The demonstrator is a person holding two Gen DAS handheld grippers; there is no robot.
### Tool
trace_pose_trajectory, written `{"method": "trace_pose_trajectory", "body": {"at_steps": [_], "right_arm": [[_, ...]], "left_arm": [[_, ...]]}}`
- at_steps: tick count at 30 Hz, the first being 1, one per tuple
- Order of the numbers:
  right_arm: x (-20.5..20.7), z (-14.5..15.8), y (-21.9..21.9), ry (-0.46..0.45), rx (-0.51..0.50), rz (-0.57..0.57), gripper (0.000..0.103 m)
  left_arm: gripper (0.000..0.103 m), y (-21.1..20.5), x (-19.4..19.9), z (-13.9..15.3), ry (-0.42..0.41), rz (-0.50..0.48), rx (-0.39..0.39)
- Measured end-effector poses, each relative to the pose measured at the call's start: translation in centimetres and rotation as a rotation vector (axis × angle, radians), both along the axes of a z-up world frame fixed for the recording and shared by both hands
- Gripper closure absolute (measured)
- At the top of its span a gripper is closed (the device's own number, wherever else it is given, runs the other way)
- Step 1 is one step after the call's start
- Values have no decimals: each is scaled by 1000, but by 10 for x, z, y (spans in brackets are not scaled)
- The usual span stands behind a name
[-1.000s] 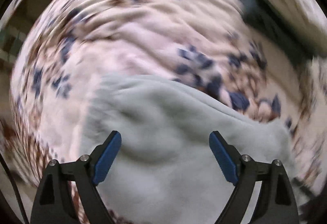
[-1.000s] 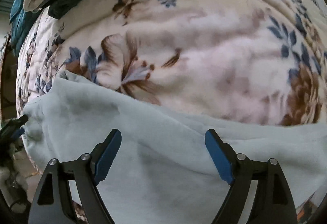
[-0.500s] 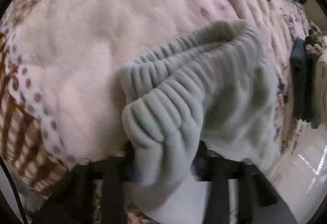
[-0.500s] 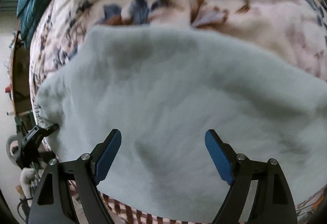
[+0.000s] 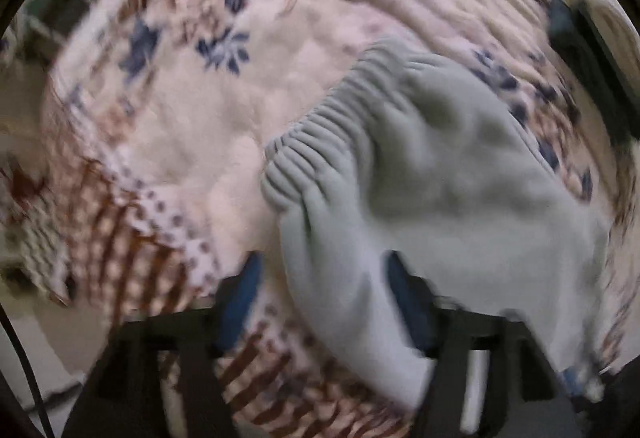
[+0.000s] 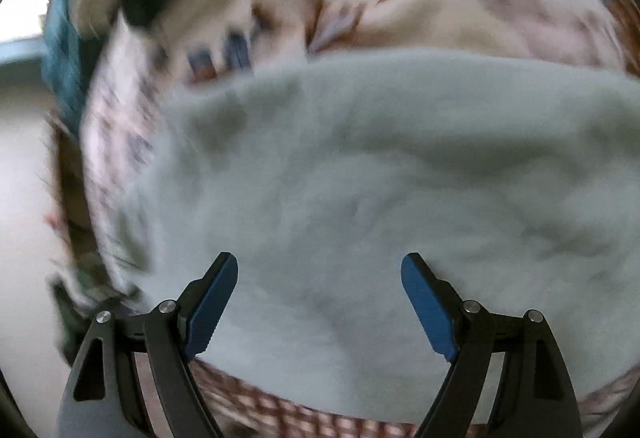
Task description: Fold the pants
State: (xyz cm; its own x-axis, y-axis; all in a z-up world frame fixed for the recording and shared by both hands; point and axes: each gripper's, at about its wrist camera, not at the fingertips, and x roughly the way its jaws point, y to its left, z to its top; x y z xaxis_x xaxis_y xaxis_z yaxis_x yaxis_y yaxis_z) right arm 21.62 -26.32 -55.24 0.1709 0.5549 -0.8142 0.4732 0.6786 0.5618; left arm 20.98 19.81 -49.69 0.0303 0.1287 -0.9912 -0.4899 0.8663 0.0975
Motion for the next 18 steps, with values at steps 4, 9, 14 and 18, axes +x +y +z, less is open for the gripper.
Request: {"method": "trace_pose_trajectory", "body": {"at_steps": [4, 9, 14, 18], "right_arm": [[-43, 11, -69, -59, -40, -143, 15], [-123, 35, -192, -24, -219, -346, 12], [-200, 59, -336, 35, -378, -574, 12], [-182, 46, -422, 38, -327, -518, 12]], "left_arm": [[17, -64, 2, 27, -64, -159, 129], [8, -163, 27, 27, -85, -356, 95], [8, -279, 30, 11, -85, -540, 55], [8, -379, 30, -6, -73, -699, 38]]}}
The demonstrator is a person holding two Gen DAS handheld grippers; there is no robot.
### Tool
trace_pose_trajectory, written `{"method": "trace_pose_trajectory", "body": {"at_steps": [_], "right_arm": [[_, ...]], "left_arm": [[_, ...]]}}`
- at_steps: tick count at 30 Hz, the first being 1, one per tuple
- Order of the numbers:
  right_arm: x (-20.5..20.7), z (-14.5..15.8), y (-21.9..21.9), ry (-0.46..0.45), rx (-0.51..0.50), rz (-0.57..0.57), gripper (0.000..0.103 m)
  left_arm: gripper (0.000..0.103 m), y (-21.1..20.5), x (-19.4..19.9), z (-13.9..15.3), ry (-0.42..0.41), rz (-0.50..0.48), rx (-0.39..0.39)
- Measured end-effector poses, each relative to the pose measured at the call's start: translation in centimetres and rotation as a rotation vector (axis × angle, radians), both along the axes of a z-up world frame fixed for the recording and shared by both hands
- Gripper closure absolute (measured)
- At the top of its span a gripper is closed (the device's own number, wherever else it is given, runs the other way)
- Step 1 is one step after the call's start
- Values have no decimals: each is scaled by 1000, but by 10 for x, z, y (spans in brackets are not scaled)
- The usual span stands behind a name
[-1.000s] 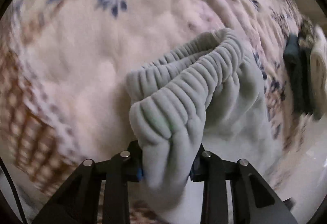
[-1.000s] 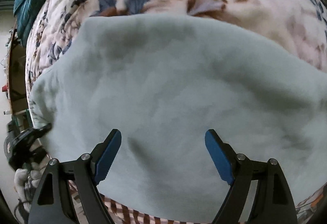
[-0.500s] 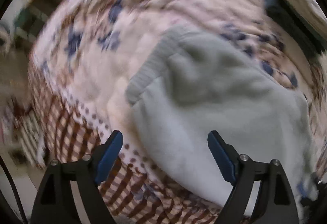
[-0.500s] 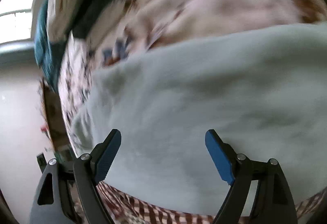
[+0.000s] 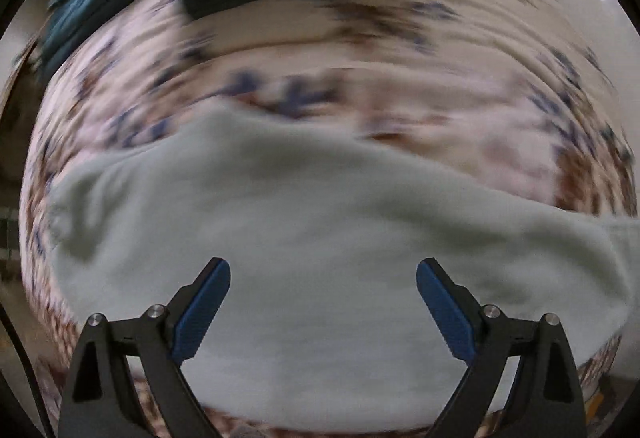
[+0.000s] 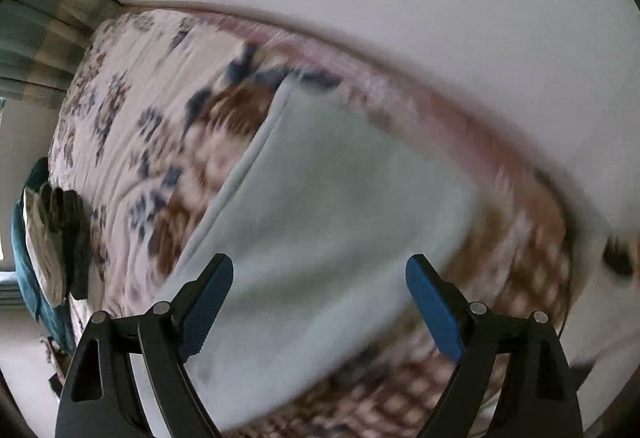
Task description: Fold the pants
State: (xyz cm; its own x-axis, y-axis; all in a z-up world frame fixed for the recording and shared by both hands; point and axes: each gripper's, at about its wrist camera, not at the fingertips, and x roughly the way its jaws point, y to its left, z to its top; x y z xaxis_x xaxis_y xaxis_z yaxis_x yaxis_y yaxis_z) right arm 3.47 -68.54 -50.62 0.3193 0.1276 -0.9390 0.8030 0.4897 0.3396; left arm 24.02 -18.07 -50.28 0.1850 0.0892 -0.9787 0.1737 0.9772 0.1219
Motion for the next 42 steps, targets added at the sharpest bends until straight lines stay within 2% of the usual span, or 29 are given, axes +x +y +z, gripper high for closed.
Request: {"method": "trace_pose_trajectory", "body": {"at_steps": [2, 4, 5, 6, 7, 8, 10, 11, 14, 17, 18, 19, 20, 21, 22, 23, 25, 27, 29, 31, 32, 33, 34, 35, 37, 40, 42], "right_arm": [[28, -10, -29, 33, -10, 141, 13], [71, -24, -30, 87, -29, 287, 13], [88, -34, -31, 132, -32, 367, 18], [97, -41, -29, 153, -47, 412, 27], [105, -45, -26, 179, -81, 468, 60], [110, -45, -23, 199, -131, 504, 74], [106, -33, -21, 161, -184, 512, 80], [104, -23, -23, 129, -216, 481, 84], [97, -21, -40, 83, -215, 367, 86], [101, -62, -50, 154, -85, 354, 84], [98, -67, -57, 160, -46, 337, 81], [97, -68, -64, 153, -5, 307, 73], [94, -62, -71, 144, 18, 278, 60], [86, -51, -76, 131, 13, 247, 51], [77, -37, -78, 120, -16, 224, 36], [63, -20, -78, 103, -64, 208, 33], [42, -6, -70, 126, -105, 197, 33], [14, -6, -63, 182, -100, 163, 33], [-15, -24, -61, 179, -17, 87, 33], [-38, -49, -64, 128, 109, -21, 33], [-45, -62, -64, 102, 165, -65, 37], [-54, -73, -64, 71, 196, -110, 44], [-59, -78, -62, 54, 183, -131, 67], [-59, -79, -57, 46, 154, -136, 78], [-62, -64, -49, 19, 101, -141, 89], [-76, -32, -46, -35, 44, -166, 90], [-76, -39, -47, 0, 65, -130, 90]], "left_arm": [[8, -33, 0, -7, 5, -46, 3], [8, -63, -1, -18, 7, -83, 25], [8, -71, -1, -23, 10, -92, 30], [8, -79, -1, -28, 15, -100, 38], [8, -83, -1, -32, 18, -102, 49], [8, -87, -1, -36, 20, -103, 59], [8, -88, 1, -42, 31, -89, 70], [8, -85, 2, -45, 33, -81, 73], [8, -77, 4, -52, 52, -44, 82], [8, -66, 8, -58, 76, -2, 88], [8, -63, 9, -57, 79, 9, 89], [8, -61, 8, -56, 76, 16, 85], [8, -60, 8, -53, 71, 18, 77], [8, -60, 8, -50, 67, 18, 67], [8, -61, 7, -47, 64, 16, 61], [8, -62, 6, -45, 59, 11, 49], [8, -68, 4, -43, 48, -8, 37], [8, -77, 0, -46, 54, -37, 30], [8, -84, -3, -51, 63, -57, 33], [8, -89, -7, -58, 82, -73, 36], [8, -90, -9, -60, 83, -78, 39], [8, -91, -11, -61, 81, -86, 46], [8, -92, -13, -62, 81, -92, 51], [8, -93, -14, -62, 80, -94, 54], [8, -92, -17, -64, 82, -99, 59], [8, -90, -21, -64, 84, -99, 57], [8, -90, -23, -64, 84, -99, 54]]}}
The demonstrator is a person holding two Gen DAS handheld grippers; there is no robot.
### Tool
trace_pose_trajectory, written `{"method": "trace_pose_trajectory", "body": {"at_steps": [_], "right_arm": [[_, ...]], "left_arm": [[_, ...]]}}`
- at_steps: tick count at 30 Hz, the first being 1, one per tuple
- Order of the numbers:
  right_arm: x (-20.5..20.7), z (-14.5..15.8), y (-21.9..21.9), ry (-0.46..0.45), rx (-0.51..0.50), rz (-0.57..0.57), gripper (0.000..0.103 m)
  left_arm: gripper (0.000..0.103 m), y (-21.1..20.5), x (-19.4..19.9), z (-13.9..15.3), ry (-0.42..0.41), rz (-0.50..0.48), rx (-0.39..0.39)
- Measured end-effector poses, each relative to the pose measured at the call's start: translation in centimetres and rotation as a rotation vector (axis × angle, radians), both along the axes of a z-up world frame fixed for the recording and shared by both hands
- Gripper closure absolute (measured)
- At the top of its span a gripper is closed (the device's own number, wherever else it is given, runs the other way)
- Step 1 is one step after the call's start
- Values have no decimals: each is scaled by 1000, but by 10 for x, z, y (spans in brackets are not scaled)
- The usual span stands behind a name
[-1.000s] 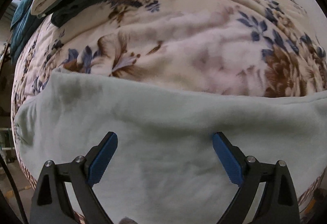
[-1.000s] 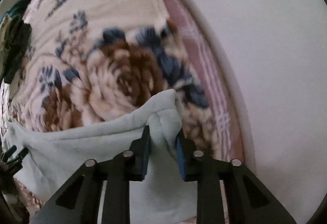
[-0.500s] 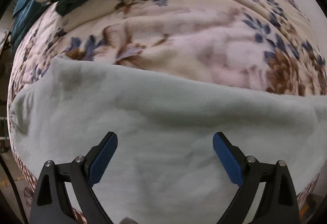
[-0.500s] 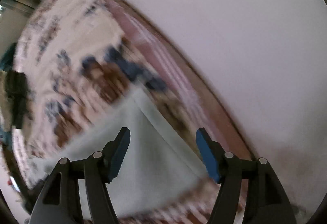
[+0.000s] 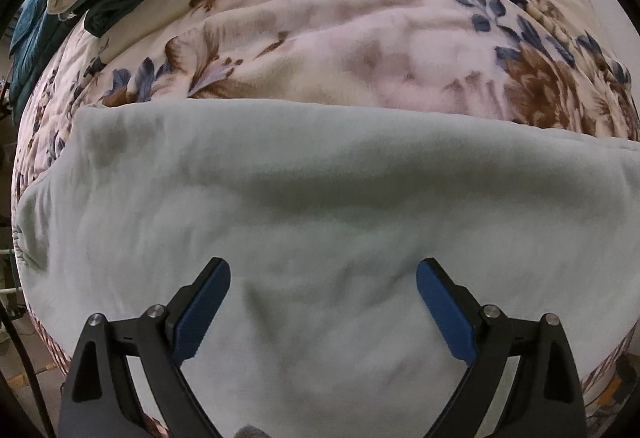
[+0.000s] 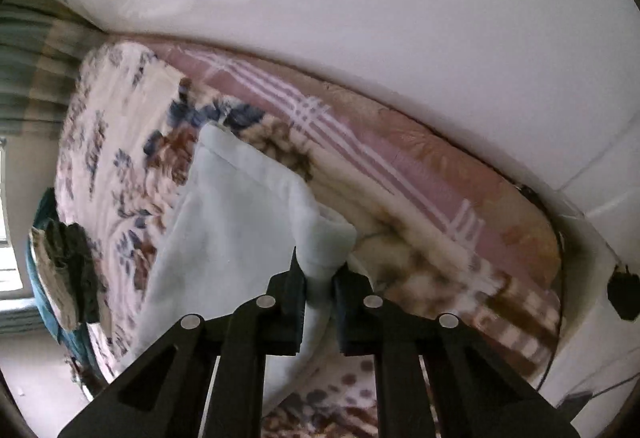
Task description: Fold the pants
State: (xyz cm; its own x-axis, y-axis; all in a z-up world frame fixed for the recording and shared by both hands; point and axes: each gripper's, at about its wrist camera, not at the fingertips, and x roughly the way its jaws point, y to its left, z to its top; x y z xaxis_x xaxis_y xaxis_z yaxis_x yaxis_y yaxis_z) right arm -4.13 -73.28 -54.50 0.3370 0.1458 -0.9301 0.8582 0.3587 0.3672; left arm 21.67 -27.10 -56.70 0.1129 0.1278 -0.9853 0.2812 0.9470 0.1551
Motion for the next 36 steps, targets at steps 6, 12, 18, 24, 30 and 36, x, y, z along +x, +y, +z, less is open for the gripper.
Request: {"method": "trace_pose_trajectory", "body": {"at_steps": [6, 12, 18, 24, 30, 36], "right_arm": [[-29, -23, -12, -86, 179, -103, 40], [-52, -29, -3, -160, 200, -184, 30], [-33, -23, 3, -190, 42, -220, 89], [-24, -5, 12, -19, -10, -105, 85], [-1, 8, 70, 60, 2, -36, 42], [67, 21, 225, -44, 185, 105, 41]], "left_arm": [[8, -2, -1, 2, -5, -10, -5], [8, -11, -7, -4, 19, -43, 0], [8, -8, -7, 3, 6, -55, 15], [8, 16, -5, 29, -26, -23, 10], [8, 119, -6, 81, -81, 177, -38], [8, 290, -3, 117, -113, 418, -9]]}}
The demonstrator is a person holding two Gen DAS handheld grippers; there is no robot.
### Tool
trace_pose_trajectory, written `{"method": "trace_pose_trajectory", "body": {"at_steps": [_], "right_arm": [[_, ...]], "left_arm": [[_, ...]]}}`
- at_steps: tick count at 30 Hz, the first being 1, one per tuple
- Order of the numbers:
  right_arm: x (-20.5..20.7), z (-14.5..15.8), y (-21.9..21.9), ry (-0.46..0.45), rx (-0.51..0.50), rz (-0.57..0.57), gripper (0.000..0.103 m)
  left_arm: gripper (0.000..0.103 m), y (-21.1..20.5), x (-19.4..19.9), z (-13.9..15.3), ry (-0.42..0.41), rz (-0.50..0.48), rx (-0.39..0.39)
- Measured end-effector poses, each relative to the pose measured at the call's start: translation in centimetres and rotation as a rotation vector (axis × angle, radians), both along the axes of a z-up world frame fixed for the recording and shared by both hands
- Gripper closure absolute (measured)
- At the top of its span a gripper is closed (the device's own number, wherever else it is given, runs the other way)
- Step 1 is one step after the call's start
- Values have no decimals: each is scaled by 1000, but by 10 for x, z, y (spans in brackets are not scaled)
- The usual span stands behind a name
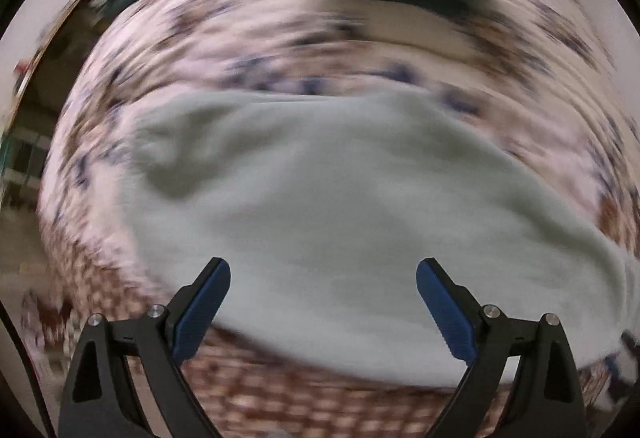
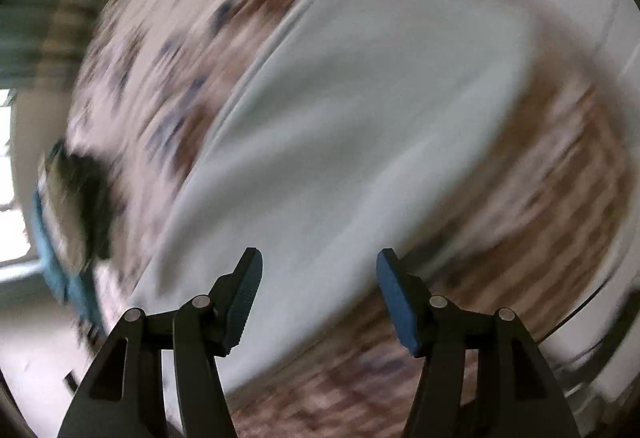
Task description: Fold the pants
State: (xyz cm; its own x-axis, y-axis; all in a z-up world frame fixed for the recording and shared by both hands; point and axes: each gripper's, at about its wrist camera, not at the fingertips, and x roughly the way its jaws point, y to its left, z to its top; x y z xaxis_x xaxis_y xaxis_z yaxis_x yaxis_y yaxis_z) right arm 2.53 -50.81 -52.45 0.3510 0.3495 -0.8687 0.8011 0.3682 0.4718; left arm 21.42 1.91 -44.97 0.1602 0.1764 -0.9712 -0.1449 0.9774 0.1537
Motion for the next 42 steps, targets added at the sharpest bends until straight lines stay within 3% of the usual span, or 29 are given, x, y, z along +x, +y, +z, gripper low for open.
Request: {"method": "trace_pose_trajectory", "body": {"at_steps": [2, 5, 6, 8, 12, 15, 16, 17, 18, 19, 21, 24, 25, 27, 28, 32, 33, 37, 42], "right_arm": [[23, -9, 59, 10, 69, 56, 41], [44, -28, 149, 47, 129, 114, 41], [47, -32, 167, 66, 127, 118, 41], [52, -42, 205, 81, 136, 86, 41], [36, -48, 236, 83, 109, -15, 41], [27, -50, 248, 63, 91, -80, 41], [28, -48, 251, 65, 61, -87, 46], [26, -45, 253, 70, 33, -86, 69], [27, -36, 256, 69, -17, -84, 79], [28, -29, 253, 65, -42, -76, 82], [34, -16, 250, 15, -68, -68, 84], [45, -13, 244, -41, -66, -55, 84], [50, -19, 241, -26, -43, -43, 84], [49, -35, 234, 34, 7, -50, 84], [45, -43, 230, 54, 37, -69, 82], [34, -61, 224, 32, 129, -144, 82], [34, -61, 225, 31, 125, -139, 82], [29, -45, 236, -17, 99, -159, 92], [32, -6, 249, -122, 93, -155, 93]], "left_arm": [[8, 49, 1, 3, 5, 68, 6], [8, 134, 2, -8, 13, 158, -47], [17, 159, 4, -17, 26, 184, -73], [29, 192, 5, -33, 51, 219, -149], [27, 233, 11, -70, 126, 306, -337], [29, 240, 14, -95, 168, 331, -390], [29, 240, 15, -96, 158, 325, -397], [33, 238, 15, -95, 140, 309, -391], [46, 233, 15, -91, 122, 282, -371], [54, 228, 15, -86, 103, 256, -366], [63, 218, 14, -73, 56, 207, -345], [65, 214, 16, -69, 14, 200, -373], [65, 216, 20, -74, 26, 209, -395], [53, 220, 26, -90, 74, 239, -416], [53, 224, 28, -96, 93, 255, -434], [54, 222, 35, -93, 83, 230, -438], [65, 221, 34, -89, 65, 227, -424], [79, 231, 31, -74, 13, 234, -430], [81, 239, 39, -45, -57, 205, -431]]}}
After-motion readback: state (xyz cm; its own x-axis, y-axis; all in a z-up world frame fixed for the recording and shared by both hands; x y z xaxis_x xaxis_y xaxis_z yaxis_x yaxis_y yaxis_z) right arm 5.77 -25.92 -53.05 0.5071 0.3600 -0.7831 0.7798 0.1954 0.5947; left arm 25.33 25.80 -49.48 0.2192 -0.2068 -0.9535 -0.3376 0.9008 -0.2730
